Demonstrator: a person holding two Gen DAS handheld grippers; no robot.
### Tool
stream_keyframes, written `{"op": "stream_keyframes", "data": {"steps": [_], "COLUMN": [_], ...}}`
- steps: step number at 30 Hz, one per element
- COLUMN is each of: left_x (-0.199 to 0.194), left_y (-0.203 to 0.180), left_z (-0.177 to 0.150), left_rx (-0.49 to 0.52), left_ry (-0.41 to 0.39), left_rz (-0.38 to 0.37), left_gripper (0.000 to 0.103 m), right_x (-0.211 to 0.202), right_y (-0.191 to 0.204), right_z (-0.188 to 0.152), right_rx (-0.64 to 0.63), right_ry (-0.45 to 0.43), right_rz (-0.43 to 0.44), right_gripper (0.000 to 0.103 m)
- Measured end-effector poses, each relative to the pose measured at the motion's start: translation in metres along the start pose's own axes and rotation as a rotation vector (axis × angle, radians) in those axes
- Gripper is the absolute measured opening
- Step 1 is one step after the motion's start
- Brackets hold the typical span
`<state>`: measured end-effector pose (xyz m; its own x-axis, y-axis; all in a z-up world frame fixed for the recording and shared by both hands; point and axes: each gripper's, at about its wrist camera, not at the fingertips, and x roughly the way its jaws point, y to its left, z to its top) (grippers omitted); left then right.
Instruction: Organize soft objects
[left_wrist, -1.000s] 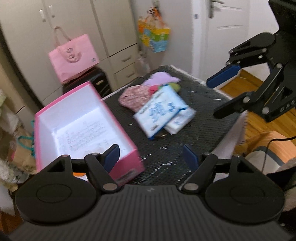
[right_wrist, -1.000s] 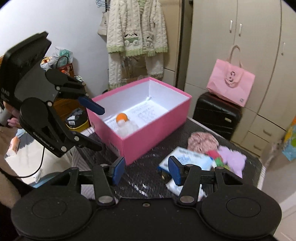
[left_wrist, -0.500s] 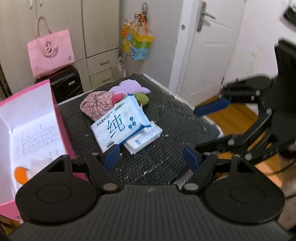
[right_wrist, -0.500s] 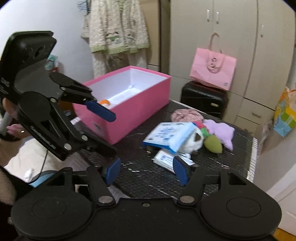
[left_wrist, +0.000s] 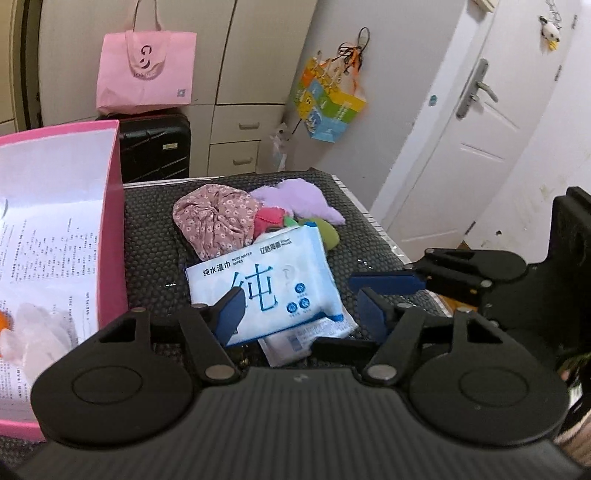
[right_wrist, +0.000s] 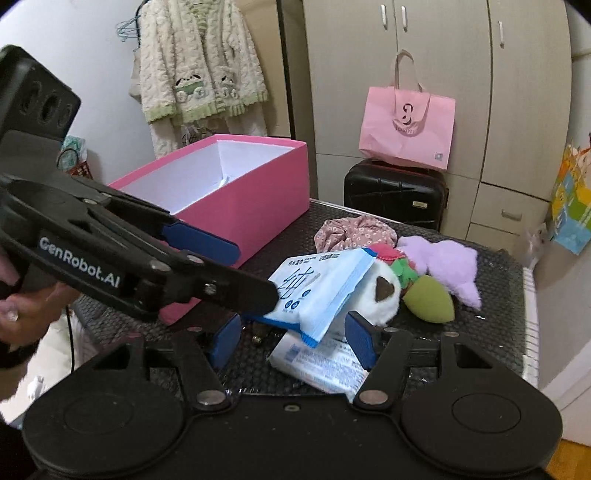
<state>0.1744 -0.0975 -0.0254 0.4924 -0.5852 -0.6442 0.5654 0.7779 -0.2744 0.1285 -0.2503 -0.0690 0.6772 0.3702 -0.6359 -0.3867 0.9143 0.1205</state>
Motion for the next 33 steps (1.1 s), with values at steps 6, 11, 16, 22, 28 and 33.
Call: {"op": "stream_keyframes", "data": {"steps": [6, 11, 16, 22, 28, 33], "left_x": [0.019, 0.022, 0.022, 0.026, 0.037, 0.049], "left_y": [-0.001, 0.000, 0.006, 0.009, 0.011, 0.007], "left_z": [0.000, -0.004, -0.015, -0.023, -0.024, -0.031], "left_rx": [0.000, -0.013, -0.068, -0.092, -0.114, -0.086], "left_ry": [-0.003, -0.024, -0.011, -0.013, -0.027, 0.014], "left_rz": [0.027, 0.046, 0.001, -0.001, 0.075, 0.105], "left_gripper": [0.062, 0.062, 0.065, 0.066, 0.079, 0.079], "right_x": [0.018, 0.011, -0.004, -0.012, -0.011, -0.003], "right_y": [-0.007, -0.009, -0.008, -0.034, -0.058, -0.060], "right_z": [-0.001, -0.007, -0.015, -0.031, -0.045, -0.050], "right_rx": [0.068, 0.099, 0.123, 0.256, 0.351, 0.329], "right_ry": [-0.012, -0.014, -0.010, 0.012, 0.026, 0.029], "right_rz": [-0.026, -0.027, -0.014, 0.004, 0.040, 0.039], "right_gripper": [0.059, 0.028, 0.021, 0.021, 0.021, 0.027]}}
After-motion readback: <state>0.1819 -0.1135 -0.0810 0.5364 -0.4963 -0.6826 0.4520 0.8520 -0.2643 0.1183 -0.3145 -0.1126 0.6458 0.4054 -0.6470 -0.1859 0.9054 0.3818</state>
